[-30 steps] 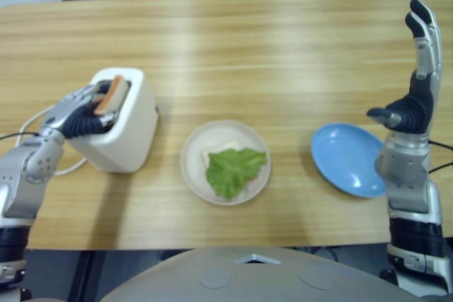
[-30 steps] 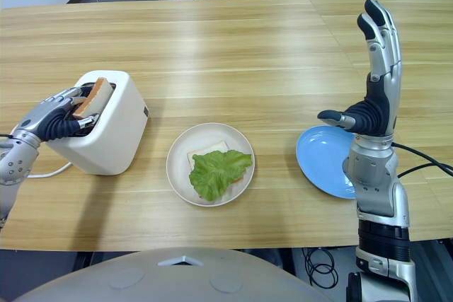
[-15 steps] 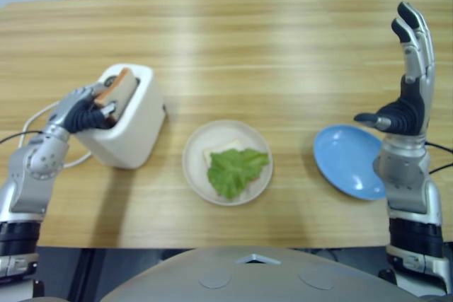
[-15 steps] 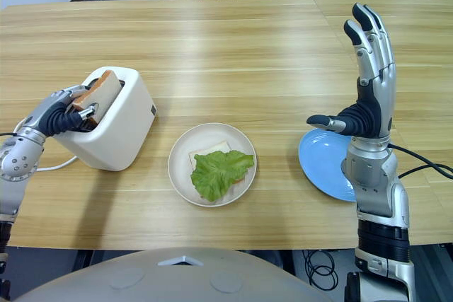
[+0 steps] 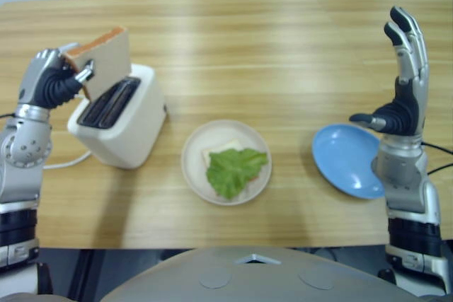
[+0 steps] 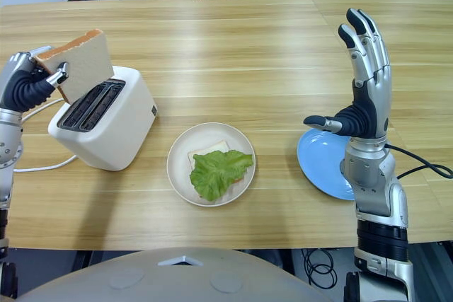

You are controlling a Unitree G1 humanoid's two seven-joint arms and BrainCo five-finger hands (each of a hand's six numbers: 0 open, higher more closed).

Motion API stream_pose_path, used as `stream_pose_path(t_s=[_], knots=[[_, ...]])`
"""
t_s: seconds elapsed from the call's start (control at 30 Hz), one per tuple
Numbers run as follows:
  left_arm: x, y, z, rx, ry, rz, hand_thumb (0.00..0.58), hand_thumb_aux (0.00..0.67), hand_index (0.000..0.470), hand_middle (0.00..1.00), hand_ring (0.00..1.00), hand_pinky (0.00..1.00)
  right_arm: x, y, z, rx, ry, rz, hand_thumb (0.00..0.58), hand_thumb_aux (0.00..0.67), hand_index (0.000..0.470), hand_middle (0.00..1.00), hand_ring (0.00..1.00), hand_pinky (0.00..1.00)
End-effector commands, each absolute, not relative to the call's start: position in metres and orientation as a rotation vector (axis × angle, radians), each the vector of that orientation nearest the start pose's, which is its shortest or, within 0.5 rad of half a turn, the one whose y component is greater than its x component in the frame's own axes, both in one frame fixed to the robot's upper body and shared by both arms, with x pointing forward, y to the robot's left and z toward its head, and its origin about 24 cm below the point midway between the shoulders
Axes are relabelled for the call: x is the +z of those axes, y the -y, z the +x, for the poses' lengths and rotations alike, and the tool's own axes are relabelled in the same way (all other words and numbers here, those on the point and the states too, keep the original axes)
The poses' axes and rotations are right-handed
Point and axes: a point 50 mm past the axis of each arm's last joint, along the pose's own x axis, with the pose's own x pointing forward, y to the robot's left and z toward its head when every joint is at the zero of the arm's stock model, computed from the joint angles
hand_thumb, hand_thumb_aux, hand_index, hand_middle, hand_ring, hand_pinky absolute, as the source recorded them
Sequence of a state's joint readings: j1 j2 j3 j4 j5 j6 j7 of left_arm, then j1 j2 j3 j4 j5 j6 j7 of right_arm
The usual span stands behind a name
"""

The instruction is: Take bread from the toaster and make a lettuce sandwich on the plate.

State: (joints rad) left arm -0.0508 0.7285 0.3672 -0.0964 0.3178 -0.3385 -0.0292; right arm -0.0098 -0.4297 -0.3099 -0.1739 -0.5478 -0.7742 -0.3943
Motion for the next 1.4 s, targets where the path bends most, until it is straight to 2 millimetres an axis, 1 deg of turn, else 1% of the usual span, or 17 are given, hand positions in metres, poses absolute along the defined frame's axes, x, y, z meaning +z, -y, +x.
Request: stream_pose_path(t_s=[0.03, 0.1, 0.13, 0.23, 0.3, 0.4, 0.6, 0.77, 0.93, 1.1, 1.3, 1.4], knots=[[0.213, -0.29, 0.233, 0.187, 0.613, 1.082, 0.58, 0.67, 0.46, 1.0, 1.0, 1.0, 0.173, 0.227, 0.208, -0.258, 1.072, -0.89, 0.0, 0.0, 0.0, 0.0, 0.0, 0.0], [0.216, -0.281, 0.233, 0.164, 0.651, 1.074, 0.58, 0.67, 0.46, 1.0, 1.0, 1.0, 0.172, 0.227, 0.209, -0.259, 1.068, -0.888, 0.0, 0.0, 0.0, 0.0, 0.0, 0.0], [0.216, -0.271, 0.234, 0.123, 0.68, 1.072, 0.58, 0.67, 0.46, 1.0, 1.0, 1.0, 0.172, 0.227, 0.21, -0.259, 1.064, -0.888, 0.0, 0.0, 0.0, 0.0, 0.0, 0.0], [0.213, -0.249, 0.237, 0.037, 0.731, 1.07, 0.58, 0.67, 0.46, 1.0, 1.0, 1.0, 0.171, 0.228, 0.213, -0.26, 1.057, -0.886, 0.0, 0.0, 0.0, 0.0, 0.0, 0.0], [0.206, -0.233, 0.24, -0.03, 0.756, 1.08, 0.58, 0.67, 0.46, 1.0, 1.0, 1.0, 0.17, 0.228, 0.215, -0.257, 1.051, -0.881, 0.0, 0.0, 0.0, 0.0, 0.0, 0.0], [0.188, -0.202, 0.244, -0.154, 0.792, 1.144, 0.58, 0.67, 0.46, 1.0, 1.0, 1.0, 0.168, 0.228, 0.22, -0.223, 1.02, -0.889, 0.0, 0.0, 0.0, 0.0, 0.0, 0.0], [0.165, -0.169, 0.243, -0.264, 0.882, 1.221, 0.58, 0.67, 0.46, 1.0, 1.0, 1.0, 0.163, 0.225, 0.226, -0.137, 0.975, -0.921, 0.0, 0.0, 0.0, 0.0, 0.0, 0.0], [0.149, -0.158, 0.245, -0.299, 0.908, 1.261, 0.58, 0.67, 0.46, 1.0, 1.0, 1.0, 0.161, 0.224, 0.229, -0.087, 0.943, -0.926, 0.0, 0.0, 0.0, 0.0, 0.0, 0.0], [0.133, -0.149, 0.245, -0.324, 0.966, 1.277, 0.58, 0.67, 0.46, 1.0, 1.0, 1.0, 0.152, 0.217, 0.235, 0.031, 0.88, -0.953, 0.0, 0.0, 0.0, 0.0, 0.0, 0.0], [0.118, -0.142, 0.244, -0.349, 1.019, 1.256, 0.58, 0.67, 0.46, 1.0, 1.0, 1.0, 0.133, 0.208, 0.242, 0.214, 0.769, -1.01, 0.0, 0.0, 0.0, 0.0, 0.0, 0.0], [0.094, -0.128, 0.237, -0.408, 1.047, 1.189, 0.58, 0.67, 0.46, 1.0, 1.0, 1.0, 0.106, 0.201, 0.251, 0.452, 0.582, -1.123, 0.0, 0.0, 0.0, 0.0, 0.0, 0.0], [0.085, -0.123, 0.236, -0.427, 1.06, 1.179, 0.58, 0.67, 0.46, 1.0, 1.0, 1.0, 0.095, 0.2, 0.254, 0.528, 0.514, -1.164, 0.0, 0.0, 0.0, 0.0, 0.0, 0.0]])
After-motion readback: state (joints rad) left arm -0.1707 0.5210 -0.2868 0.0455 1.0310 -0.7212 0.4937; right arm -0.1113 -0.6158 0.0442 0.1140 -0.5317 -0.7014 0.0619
